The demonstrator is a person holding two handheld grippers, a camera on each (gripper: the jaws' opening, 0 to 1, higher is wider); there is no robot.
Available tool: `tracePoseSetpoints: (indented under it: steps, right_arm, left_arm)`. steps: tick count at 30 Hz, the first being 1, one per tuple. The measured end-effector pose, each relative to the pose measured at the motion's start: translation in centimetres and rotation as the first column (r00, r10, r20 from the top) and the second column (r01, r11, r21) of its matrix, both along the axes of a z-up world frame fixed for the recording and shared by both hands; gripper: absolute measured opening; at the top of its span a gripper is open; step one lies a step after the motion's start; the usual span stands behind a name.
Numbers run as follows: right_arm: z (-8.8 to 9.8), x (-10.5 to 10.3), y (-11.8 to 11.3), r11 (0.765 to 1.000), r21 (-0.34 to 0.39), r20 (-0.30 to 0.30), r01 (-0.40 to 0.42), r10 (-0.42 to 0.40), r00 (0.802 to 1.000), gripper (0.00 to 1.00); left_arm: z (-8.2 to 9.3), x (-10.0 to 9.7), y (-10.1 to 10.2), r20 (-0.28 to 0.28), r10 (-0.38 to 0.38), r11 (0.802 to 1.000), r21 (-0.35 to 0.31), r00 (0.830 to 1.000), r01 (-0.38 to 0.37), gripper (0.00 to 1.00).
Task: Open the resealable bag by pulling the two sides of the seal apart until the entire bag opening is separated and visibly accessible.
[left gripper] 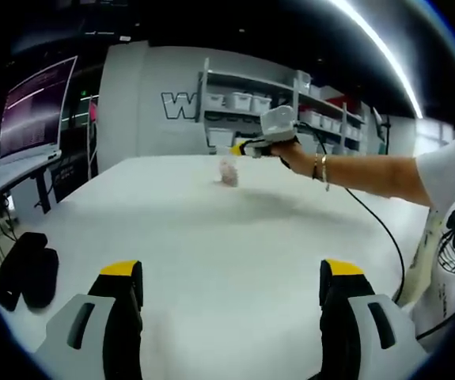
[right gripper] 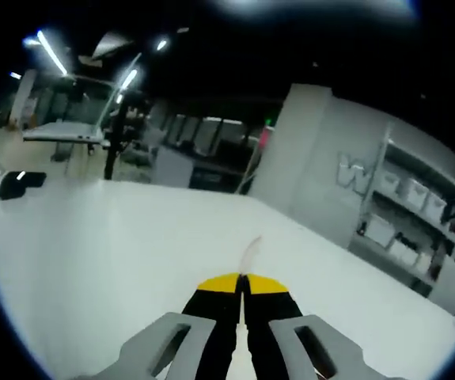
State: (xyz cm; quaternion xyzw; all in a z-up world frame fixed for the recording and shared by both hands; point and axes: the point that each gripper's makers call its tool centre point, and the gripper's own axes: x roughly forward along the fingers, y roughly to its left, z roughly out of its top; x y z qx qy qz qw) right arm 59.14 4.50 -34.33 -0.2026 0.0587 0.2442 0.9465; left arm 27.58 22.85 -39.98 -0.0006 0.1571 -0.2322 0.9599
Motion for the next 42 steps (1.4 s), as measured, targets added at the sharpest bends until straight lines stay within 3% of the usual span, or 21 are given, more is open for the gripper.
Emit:
tracePoseSetpoints:
  steps: [15,42]
  right_arm:
    - [0.8,0.3,0.9,1.000,0.009,0.015,-0.006,0.005,1.000,0.00]
    - [2.1,-0.4,-0.1,0.999,0.053,0.027,-0.011,0.010,1.000,0.00]
  left_arm:
    - [0.0,-0.3,0.8,0.006,0.015,1.000,-0.011,1.000,-0.015,0.91]
    - [0.6,-1.3,0.2,0.022,0.006,1.000,0.003,1.000,-0.006,0.91]
